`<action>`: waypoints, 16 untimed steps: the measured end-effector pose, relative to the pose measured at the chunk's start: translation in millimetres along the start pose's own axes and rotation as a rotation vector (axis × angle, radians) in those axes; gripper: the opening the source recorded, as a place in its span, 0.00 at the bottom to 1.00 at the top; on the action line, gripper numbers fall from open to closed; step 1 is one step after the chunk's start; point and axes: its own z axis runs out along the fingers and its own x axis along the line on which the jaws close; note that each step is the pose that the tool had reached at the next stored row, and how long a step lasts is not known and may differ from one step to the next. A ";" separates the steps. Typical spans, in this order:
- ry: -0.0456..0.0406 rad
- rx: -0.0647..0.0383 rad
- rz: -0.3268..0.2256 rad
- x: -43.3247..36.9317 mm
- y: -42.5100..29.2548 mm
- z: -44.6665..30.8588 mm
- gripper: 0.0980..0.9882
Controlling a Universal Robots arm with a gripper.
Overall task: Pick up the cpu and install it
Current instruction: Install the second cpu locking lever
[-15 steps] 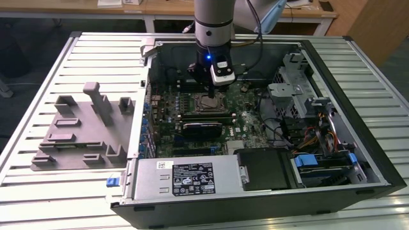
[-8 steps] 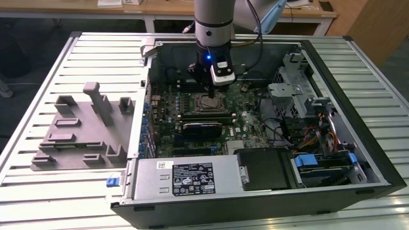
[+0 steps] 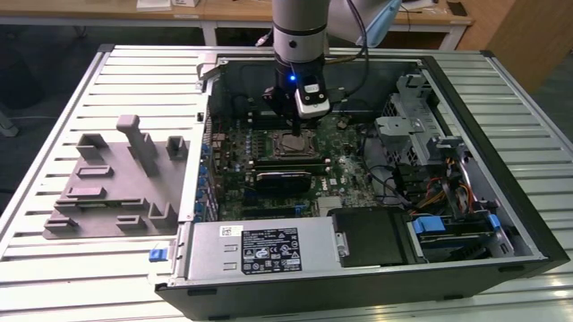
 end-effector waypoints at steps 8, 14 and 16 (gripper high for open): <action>-0.0001 0.000 0.000 -0.4 0.0 -4.9 0.01; -0.0001 0.000 -0.002 -2.5 -3.9 -4.8 0.01; -0.0001 0.000 -0.003 -3.5 -6.2 -4.8 0.01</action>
